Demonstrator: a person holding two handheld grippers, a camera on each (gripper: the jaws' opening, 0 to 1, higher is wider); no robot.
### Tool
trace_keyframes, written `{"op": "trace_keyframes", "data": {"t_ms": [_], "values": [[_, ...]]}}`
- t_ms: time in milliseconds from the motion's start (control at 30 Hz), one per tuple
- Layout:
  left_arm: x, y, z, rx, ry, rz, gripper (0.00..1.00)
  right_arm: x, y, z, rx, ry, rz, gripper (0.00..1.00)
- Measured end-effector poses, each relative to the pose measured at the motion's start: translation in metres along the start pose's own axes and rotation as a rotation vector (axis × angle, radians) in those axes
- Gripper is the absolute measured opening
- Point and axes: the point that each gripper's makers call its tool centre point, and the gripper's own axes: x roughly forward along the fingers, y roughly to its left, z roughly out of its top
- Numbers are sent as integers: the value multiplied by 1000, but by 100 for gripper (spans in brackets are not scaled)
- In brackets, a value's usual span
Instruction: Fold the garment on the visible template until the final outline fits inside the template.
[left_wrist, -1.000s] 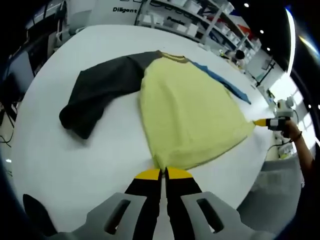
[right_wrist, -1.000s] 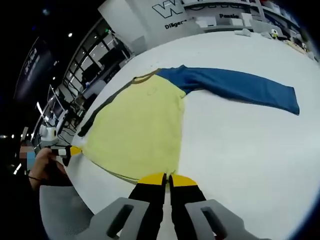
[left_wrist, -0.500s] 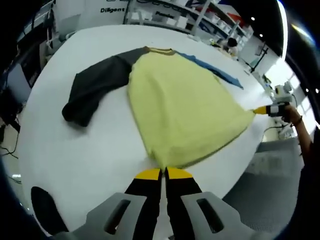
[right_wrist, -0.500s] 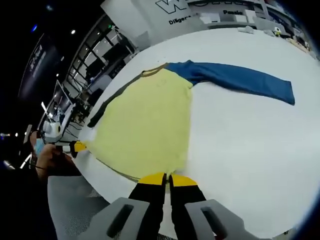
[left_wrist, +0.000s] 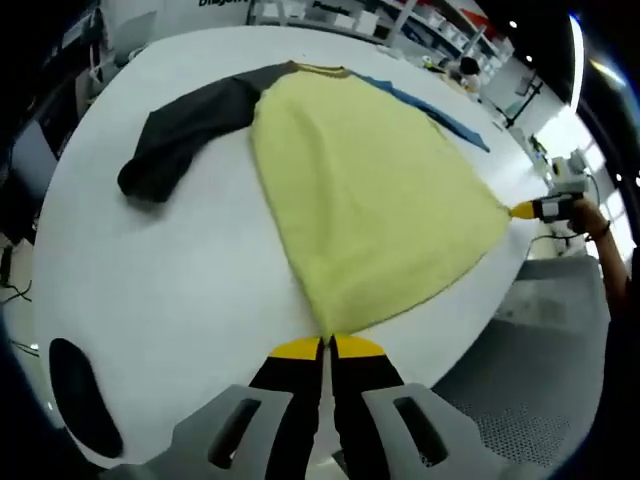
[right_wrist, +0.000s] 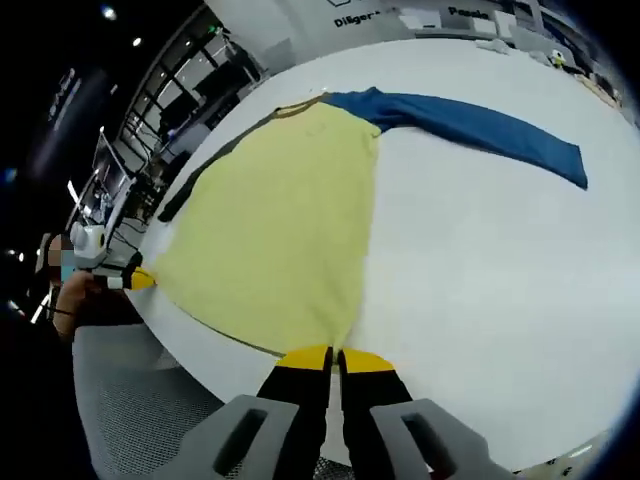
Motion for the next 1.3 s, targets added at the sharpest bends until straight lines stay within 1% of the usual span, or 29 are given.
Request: {"op": "trace_keyframes", "data": {"t_ms": [67,133,233,300,467,567,600,633,700,733,833,867,933,967,1000,1067,1100,1133,1167,1233,1267,1300], "values": [[-3,-1,0,4,-18,9,0,2,-3,-2,-15,4,-16,0],[-3,0,-1,16,-20,19,0,4,-3,-3,-9,3,-14,0],[-4,-1,-2,16,-10,21,0,4,-5,-4,-10,0,-15,0],[-4,-2,-3,42,-7,36,0,4,-6,-4,-17,-4,-18,0],[-3,-3,-2,62,-8,56,0,6,-6,-4,-34,-13,-23,0],[-3,-3,-2,80,-15,72,0,6,-4,-4,-99,-22,-26,0],[-2,-3,-1,97,-24,83,1,6,-4,-4,-109,-23,-25,0],[-2,-2,0,97,-31,98,3,6,-4,-5,-107,-24,-27,0],[-2,-5,0,132,-34,102,4,6,-4,-4,-117,-27,-29,0],[-2,-4,1,125,-39,104,6,6,-4,-4,-124,-28,-28,0],[-2,-8,5,113,-79,97,15,5,-3,-4,-156,-28,-17,1],[-2,-8,6,116,-84,98,16,5,-2,-4,-158,-27,-11,3],[-3,-8,8,121,-102,103,18,3,0,-3,-152,-35,-5,15],[-5,-8,11,115,-121,106,21,3,0,-1,-161,-43,-6,22],[-6,-7,14,110,-138,111,25,2,-1,0,-165,-47,-9,32],[-9,-7,16,122,-151,112,34,-1,1,2,-177,-58,-5,45],[-12,-7,19,121,-174,121,37,-3,4,4,-177,-68,12,50],[-13,-7,21,124,-184,122,39,-4,6,5,-177,-72,18,51],[-16,-8,25,115,-216,118,43,-6,11,8,-171,-89,43,52],[-19,-11,30,87,-255,100,49,-8,14,12,-161,-105,65,55],[-21,-11,36,97,-295,100,53,-10,17,15,-162,-120,78,57],[-23,-11,36,96,-297,104,56,-12,19,17,-163,-128,84,61]]}}
